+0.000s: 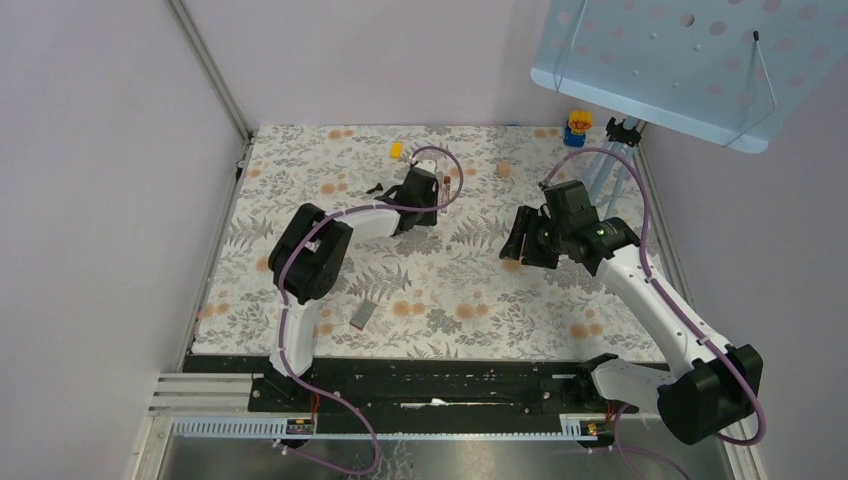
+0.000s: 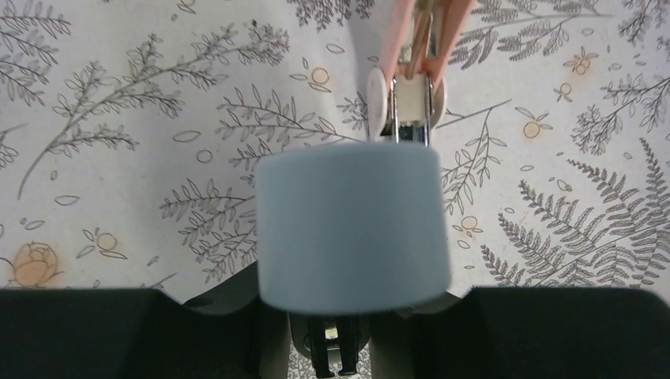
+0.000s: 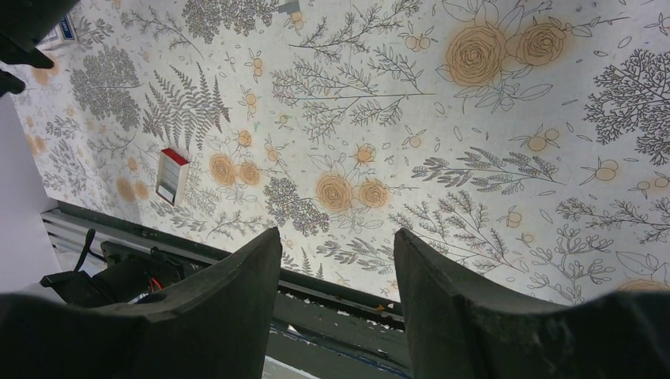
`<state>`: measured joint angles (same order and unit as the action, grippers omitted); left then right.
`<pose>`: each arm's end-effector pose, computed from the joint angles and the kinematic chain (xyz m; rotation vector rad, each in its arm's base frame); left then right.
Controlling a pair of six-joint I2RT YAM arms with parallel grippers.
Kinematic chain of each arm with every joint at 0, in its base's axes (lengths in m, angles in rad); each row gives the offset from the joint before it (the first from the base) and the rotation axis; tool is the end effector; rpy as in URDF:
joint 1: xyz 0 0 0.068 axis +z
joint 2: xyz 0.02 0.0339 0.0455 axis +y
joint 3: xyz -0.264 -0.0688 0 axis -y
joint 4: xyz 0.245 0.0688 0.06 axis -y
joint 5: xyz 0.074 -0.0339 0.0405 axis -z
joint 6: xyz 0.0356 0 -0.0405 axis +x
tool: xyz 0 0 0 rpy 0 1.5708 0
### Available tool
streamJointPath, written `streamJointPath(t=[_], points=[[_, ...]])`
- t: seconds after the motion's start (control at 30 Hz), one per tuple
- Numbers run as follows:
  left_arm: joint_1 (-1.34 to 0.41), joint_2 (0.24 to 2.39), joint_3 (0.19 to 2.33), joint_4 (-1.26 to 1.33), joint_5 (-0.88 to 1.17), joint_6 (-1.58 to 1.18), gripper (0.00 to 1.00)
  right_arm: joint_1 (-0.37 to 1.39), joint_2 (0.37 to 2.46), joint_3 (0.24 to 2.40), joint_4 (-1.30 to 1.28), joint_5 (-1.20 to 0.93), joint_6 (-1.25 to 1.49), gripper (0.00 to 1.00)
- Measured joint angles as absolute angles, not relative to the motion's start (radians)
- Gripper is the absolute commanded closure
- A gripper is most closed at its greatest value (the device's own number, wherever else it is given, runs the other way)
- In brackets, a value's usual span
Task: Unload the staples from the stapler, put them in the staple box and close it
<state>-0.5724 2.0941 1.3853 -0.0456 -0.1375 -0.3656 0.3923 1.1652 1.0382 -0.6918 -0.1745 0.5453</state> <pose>0.3865 -0.2432 0.1534 0.1719 2.3310 -0.3132 0.2203 0.0978 0.3049 0.1038 2.4716 0.6339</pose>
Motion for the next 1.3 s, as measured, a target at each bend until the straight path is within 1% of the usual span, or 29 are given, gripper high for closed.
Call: streamJointPath(t=[0.2, 0.37, 0.43, 0.53, 0.67, 0.77, 0.93, 1.1, 1.17, 1.3], points=[[-0.597, 2.096, 1.309, 0.096, -0.208, -0.363, 0.60, 0.392, 1.166, 1.029, -0.685, -0.175, 0.537, 0.38], [-0.596, 2.095, 1.249, 0.230, -0.236, -0.370, 0.51, 0.392, 1.166, 1.023, -0.684, -0.175, 0.530, 0.38], [-0.596, 2.095, 1.239, 0.256, -0.237, -0.373, 0.45, 0.392, 1.167, 1.023, -0.683, -0.175, 0.528, 0.38], [-0.596, 2.096, 1.232, 0.276, -0.242, -0.376, 0.43, 0.392, 1.167, 1.023, -0.683, -0.175, 0.527, 0.38], [-0.596, 2.096, 1.232, 0.278, -0.244, -0.380, 0.44, 0.392, 1.168, 1.023, -0.683, -0.175, 0.527, 0.38], [-0.596, 2.096, 1.232, 0.278, -0.247, -0.387, 0.47, 0.392, 1.168, 1.023, -0.683, -0.175, 0.527, 0.38], [-0.594, 2.096, 1.232, 0.273, -0.257, -0.390, 0.56, 0.392, 1.168, 1.023, -0.683, -0.176, 0.527, 0.38], [-0.591, 2.096, 1.232, 0.266, -0.263, -0.395, 0.70, 0.392, 1.168, 1.023, -0.683, -0.176, 0.527, 0.38], [-0.592, 2.096, 1.235, 0.261, -0.266, -0.392, 0.74, 0.392, 1.168, 1.023, -0.683, -0.176, 0.527, 0.38], [-0.592, 2.097, 1.255, 0.229, -0.270, -0.393, 0.77, 0.392, 1.168, 1.020, -0.683, -0.176, 0.527, 0.38]])
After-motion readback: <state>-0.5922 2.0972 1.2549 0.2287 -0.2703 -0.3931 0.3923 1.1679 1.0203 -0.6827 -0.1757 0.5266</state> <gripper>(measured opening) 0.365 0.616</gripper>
